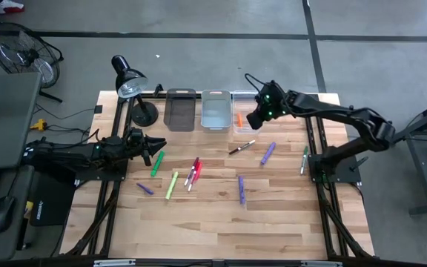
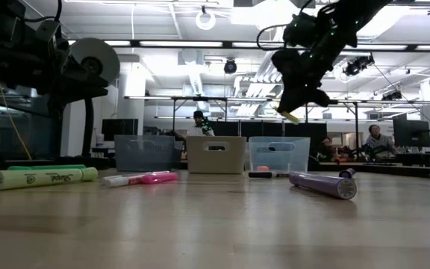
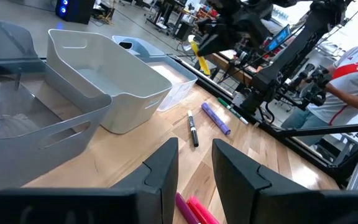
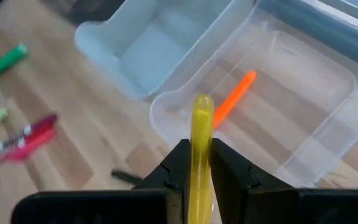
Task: Pick & Place Markers
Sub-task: Put the yellow pen into the transparent bin
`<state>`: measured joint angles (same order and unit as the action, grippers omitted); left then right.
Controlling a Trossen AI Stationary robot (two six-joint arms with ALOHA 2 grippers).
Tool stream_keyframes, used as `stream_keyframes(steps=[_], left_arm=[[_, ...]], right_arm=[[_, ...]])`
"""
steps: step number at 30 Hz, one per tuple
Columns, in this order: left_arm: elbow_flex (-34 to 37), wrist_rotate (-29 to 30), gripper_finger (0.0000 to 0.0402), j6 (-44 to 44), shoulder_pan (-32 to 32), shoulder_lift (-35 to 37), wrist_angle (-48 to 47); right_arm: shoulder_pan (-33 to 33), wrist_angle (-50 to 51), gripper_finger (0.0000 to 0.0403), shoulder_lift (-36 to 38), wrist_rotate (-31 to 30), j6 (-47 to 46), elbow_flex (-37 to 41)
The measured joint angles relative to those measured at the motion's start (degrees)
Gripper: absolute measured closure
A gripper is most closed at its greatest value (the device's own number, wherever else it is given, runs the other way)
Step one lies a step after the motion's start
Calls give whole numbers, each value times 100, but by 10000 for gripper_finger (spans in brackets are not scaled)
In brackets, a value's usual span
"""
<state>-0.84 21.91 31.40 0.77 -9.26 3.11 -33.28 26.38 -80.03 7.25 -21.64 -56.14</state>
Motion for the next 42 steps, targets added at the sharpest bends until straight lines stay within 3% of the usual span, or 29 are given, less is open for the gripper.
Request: stream_keyframes(steps=[11, 21, 42], left_arm=[[0, 0, 305, 0, -1, 1, 2], [0, 0, 305, 0, -1, 2, 0], [0, 0, 305, 0, 0, 2, 0]], right_arm=[[-474, -942, 361, -808, 87, -1149, 0], [-704, -1113, 362, -1319, 321, -1860, -2], [-725, -980, 344, -1348, 321, -1995, -2]])
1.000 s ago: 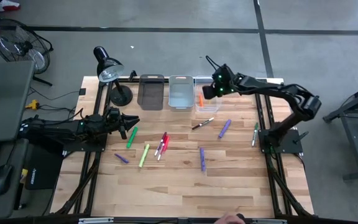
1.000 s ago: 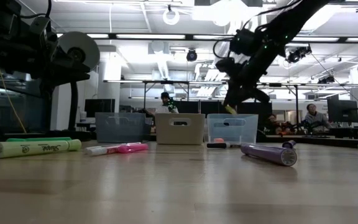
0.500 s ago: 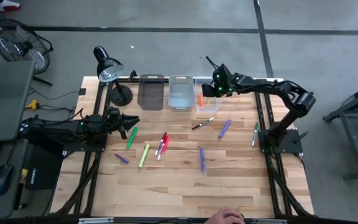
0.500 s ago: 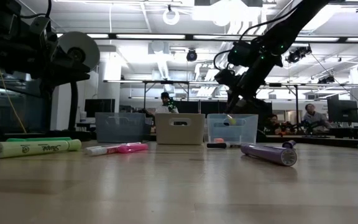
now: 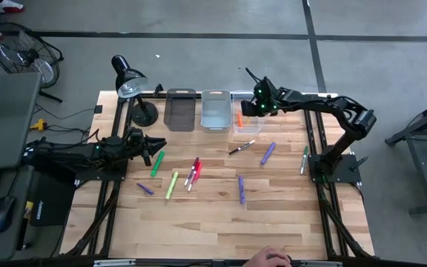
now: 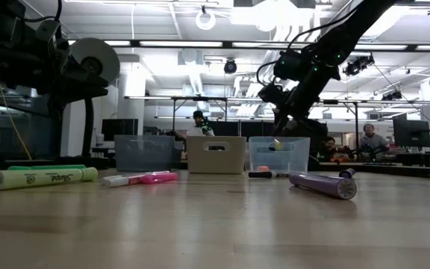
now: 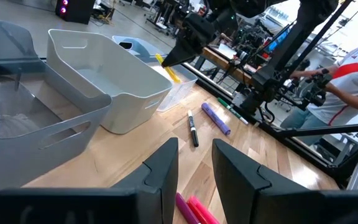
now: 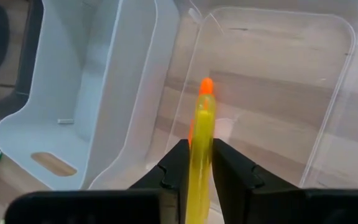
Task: Pick & Place Markers
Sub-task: Put the yellow pen into the transparent bin, then put the top violet highlighter into the white bin
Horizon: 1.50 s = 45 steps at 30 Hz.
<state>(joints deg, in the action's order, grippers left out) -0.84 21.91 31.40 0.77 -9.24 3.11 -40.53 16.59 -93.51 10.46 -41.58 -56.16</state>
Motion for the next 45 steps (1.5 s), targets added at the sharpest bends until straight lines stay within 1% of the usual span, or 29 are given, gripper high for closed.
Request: stream_keyframes(steps=[5, 20, 30, 39, 45], left_arm=[[0, 0, 305, 0, -2, 0, 2], [0, 0, 305, 0, -2, 0, 1], [0, 0, 305, 1, -1, -1, 2], [0, 0, 305, 1, -2, -2, 0], [0, 0, 305, 0, -2, 0, 2]], right_arm=[[0, 150, 342, 0, -2, 3, 0], [7, 117, 341, 33, -22, 215, -2], [66, 113, 341, 439, -124, 859, -2], [607, 422, 341, 926, -103, 1649, -2], [1152, 1115, 341, 1228, -111, 1915, -3]])
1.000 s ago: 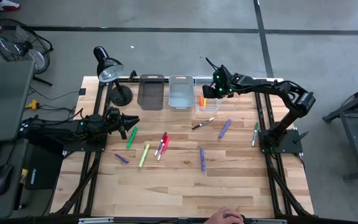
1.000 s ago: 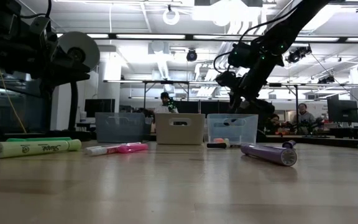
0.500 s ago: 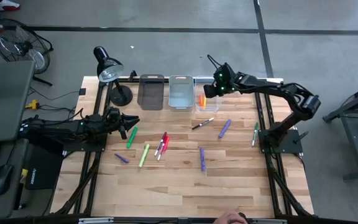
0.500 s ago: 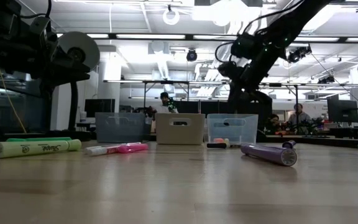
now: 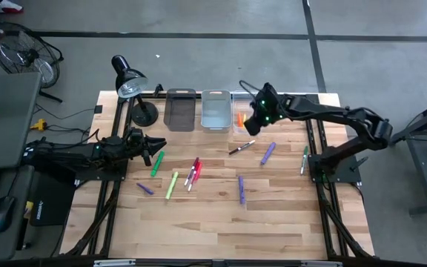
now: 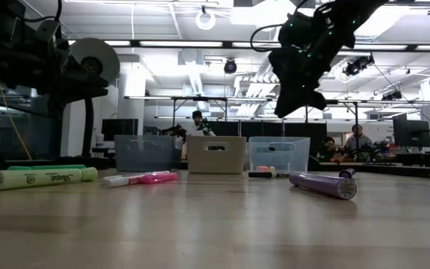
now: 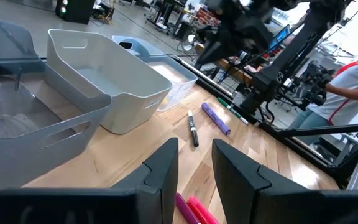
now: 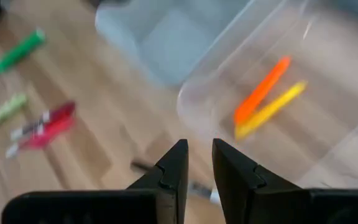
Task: Pick & Place Markers
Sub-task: Put the top violet highlighter into the white bin
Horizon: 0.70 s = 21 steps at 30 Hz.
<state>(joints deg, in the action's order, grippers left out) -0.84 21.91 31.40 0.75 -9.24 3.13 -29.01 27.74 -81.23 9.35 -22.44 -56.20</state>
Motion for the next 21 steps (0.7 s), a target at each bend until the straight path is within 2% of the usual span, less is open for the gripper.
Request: stream_keyframes(steps=[5, 14, 21], left_arm=[[0, 0, 305, 0, 2, 0, 1], [0, 0, 305, 0, 0, -1, -2], [0, 0, 305, 0, 1, 1, -1]], right_arm=[[458, 838, 341, 148, -218, -278, 0], [1254, 1941, 341, 306, -1340, -1768, 1], [1657, 2545, 341, 306, -1572, -2615, 133]])
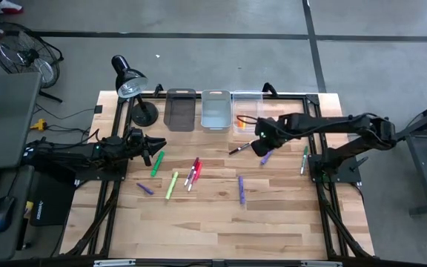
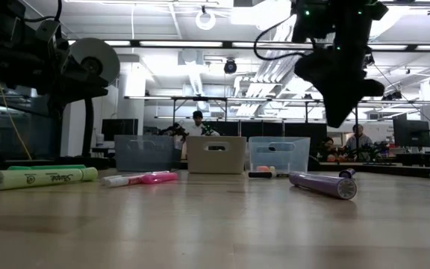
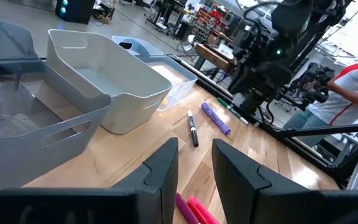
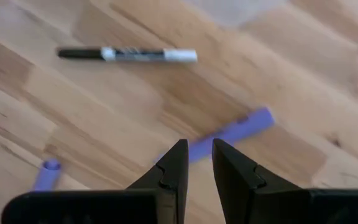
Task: Pick & Place Markers
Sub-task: Put the top violet highlighter into the white bin
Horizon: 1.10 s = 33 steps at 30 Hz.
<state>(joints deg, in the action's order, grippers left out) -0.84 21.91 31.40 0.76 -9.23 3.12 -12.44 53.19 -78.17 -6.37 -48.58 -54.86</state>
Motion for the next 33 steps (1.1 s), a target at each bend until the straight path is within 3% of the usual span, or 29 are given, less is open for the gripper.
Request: stream_keyframes(steps=[9, 22, 33], left_arm=[[0, -1, 305, 0, 0, -2, 0], [0, 0, 305, 0, 0, -2, 0], [0, 0, 305, 1, -1, -2, -1]], right_arm=[[19, -118, 324, -2, 268, -1240, 609], [-256, -624, 197, -144, 86, -3121, 815], [-263, -857, 185, -708, 378, -3973, 817]])
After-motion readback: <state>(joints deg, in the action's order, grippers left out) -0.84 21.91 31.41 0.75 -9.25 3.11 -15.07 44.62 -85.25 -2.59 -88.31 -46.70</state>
